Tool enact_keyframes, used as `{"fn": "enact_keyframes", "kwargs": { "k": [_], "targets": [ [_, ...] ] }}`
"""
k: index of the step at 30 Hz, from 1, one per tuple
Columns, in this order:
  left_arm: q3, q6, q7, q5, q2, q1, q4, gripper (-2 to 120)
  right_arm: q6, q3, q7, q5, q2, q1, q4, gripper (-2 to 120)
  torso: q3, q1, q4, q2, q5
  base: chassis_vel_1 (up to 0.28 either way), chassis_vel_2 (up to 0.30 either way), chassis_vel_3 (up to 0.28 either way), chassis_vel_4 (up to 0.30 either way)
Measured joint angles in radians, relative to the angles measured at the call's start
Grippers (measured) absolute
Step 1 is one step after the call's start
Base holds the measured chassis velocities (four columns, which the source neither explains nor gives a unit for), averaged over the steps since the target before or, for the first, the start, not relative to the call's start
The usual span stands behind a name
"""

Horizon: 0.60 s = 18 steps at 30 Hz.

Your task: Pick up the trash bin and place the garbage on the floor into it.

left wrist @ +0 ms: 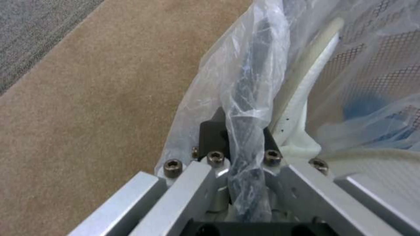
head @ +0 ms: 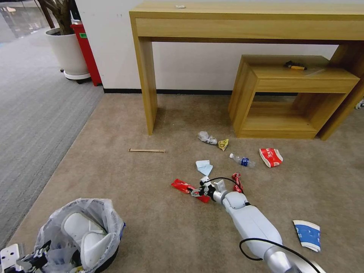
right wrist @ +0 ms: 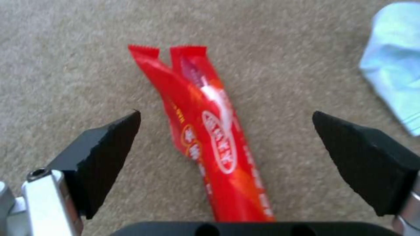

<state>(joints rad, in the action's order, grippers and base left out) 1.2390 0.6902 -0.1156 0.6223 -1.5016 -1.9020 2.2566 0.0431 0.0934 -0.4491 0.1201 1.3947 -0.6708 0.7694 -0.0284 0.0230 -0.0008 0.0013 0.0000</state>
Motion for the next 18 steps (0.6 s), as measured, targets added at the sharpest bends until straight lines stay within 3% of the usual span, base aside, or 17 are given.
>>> {"fn": "enact_keyframes", "kwargs": {
  "k": [5,7,13,14,18],
  "targets": [
    [0.001,0.001,0.000,0.002,0.005,0.006,-0.005,0,0.001,0.002,-0.003,-0.017,0.015,0.001,-0.025,97,0.000,0.000,0.0001,0.000,0.0000,0.000,0.000,0.000,0.000],
    [0.000,0.002,0.000,0.003,0.008,0.009,-0.008,0,-0.003,0.006,-0.003,-0.026,0.022,0.001,-0.041,86,0.000,0.000,0.0000,0.000,0.0000,0.000,0.000,0.000,0.000],
    [0.000,0.003,0.000,0.006,0.015,0.012,-0.010,0,-0.003,0.013,0.001,-0.026,0.030,0.002,-0.058,70,0.000,0.000,0.0000,0.000,0.0001,0.000,0.000,0.000,0.000],
    [0.000,0.004,0.000,0.008,0.017,0.014,-0.011,0,-0.003,0.015,0.001,-0.026,0.031,0.003,-0.062,63,0.000,0.000,0.0000,0.000,0.0000,0.000,0.000,0.000,0.000],
    [-0.001,0.008,0.001,0.009,0.020,0.017,-0.010,0,-0.003,0.016,0.000,-0.025,0.034,0.003,-0.067,49,0.000,0.000,0.0000,0.000,0.0001,0.000,0.000,0.000,0.000]
  ]
}}
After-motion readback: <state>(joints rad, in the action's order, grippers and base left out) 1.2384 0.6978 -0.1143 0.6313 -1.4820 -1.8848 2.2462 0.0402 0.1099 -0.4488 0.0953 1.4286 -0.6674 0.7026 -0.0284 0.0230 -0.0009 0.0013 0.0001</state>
